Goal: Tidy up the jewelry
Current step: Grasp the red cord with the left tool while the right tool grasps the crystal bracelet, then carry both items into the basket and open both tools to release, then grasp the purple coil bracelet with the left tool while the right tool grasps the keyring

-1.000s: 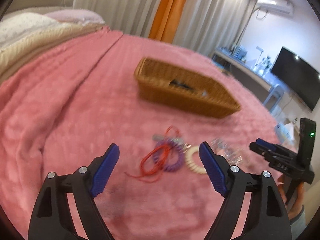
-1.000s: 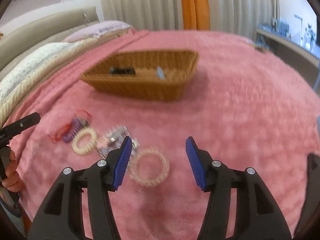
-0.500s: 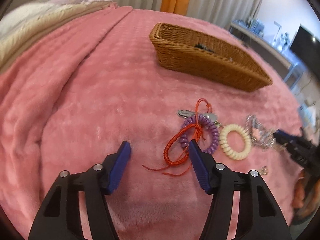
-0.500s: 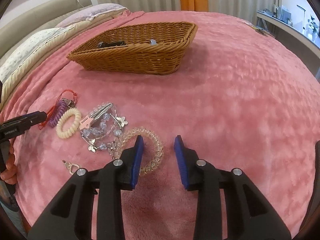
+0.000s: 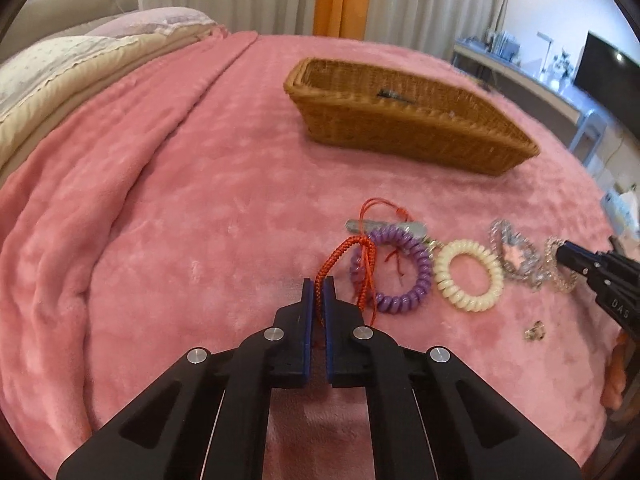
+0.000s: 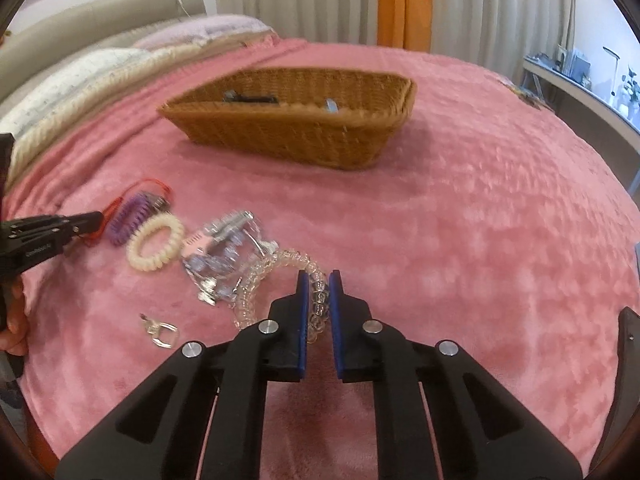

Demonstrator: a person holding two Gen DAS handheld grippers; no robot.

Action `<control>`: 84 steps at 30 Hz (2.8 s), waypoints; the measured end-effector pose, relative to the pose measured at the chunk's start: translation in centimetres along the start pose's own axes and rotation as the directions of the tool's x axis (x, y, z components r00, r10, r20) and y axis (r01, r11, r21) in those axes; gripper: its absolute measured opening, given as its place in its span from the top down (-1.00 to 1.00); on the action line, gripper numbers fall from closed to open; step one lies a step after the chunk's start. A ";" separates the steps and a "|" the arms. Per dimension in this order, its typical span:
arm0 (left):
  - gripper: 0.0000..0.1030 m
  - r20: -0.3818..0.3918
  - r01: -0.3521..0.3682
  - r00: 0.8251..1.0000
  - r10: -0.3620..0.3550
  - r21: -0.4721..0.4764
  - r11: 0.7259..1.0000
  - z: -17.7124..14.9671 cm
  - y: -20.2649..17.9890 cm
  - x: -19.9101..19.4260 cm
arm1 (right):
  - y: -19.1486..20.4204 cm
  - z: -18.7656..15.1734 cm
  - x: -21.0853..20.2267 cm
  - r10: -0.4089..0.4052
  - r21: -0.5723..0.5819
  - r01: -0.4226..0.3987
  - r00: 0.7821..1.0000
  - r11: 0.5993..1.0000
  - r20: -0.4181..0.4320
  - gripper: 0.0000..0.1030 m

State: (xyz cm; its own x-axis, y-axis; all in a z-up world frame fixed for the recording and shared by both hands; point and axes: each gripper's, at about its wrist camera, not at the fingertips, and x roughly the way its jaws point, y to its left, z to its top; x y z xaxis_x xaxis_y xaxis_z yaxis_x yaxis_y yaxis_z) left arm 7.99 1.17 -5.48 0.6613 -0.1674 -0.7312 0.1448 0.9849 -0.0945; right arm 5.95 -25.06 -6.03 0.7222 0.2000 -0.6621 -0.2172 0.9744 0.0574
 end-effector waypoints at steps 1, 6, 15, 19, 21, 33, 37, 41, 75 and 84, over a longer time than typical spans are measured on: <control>0.96 0.021 0.007 1.000 -0.007 -0.004 1.000 0.0 0.0 -0.4 | 0.0 0.0 -0.3 0.003 0.001 -0.003 1.000 1.000 0.016 0.84; 0.96 0.143 0.075 0.987 -0.072 -0.020 0.997 0.2 0.2 -3.0 | -0.2 0.3 -1.5 0.029 0.015 -0.031 0.997 0.999 0.069 0.84; 0.96 0.313 0.205 0.928 -0.202 0.026 0.978 0.4 -1.2 -7.5 | -0.5 0.3 -2.8 0.057 0.028 -0.062 0.989 0.998 0.133 0.84; 0.96 0.351 0.237 0.908 -0.229 0.021 0.971 0.5 -1.1 -8.6 | -0.4 0.3 -3.1 0.057 0.028 -0.062 0.988 0.998 0.144 0.84; 0.96 0.369 0.257 0.897 -0.243 0.012 0.966 0.7 -0.8 -9.2 | -0.5 0.3 -3.2 0.062 0.034 -0.068 0.987 0.997 0.150 0.84; 0.96 0.455 0.288 0.848 -0.271 0.035 0.957 6.9 -1.0 -12.5 | -0.9 7.2 -4.4 0.072 0.075 -0.086 0.984 0.993 0.165 0.84; 0.96 0.449 0.296 0.848 -0.282 0.042 0.954 10.7 -2.0 -11.4 | -1.1 11.4 -3.0 0.009 0.076 -0.023 0.984 0.997 0.177 0.84; 0.96 0.420 0.299 0.861 -0.287 0.039 0.953 14.3 -3.1 -8.2 | -2.2 14.6 0.6 -0.001 0.117 -0.016 0.990 0.993 0.140 0.84; -0.48 0.317 0.303 0.905 -0.285 -0.007 0.953 13.3 -2.2 -5.1 | -1.1 14.0 1.6 0.054 0.082 -0.058 0.997 0.995 0.058 0.12; -0.53 0.354 0.227 0.914 -0.197 -0.044 0.973 7.0 -1.3 -9.9 | 0.4 8.4 -2.3 0.071 0.073 -0.075 0.996 0.995 0.049 0.12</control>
State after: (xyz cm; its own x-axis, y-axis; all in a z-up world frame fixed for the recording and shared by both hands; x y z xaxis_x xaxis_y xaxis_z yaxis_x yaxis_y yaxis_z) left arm 6.44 1.25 6.61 0.8367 -0.3625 -0.4104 0.2588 0.9223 -0.2871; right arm 9.75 -24.29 1.79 0.7362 0.2737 -0.6190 -0.2223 0.9616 0.1609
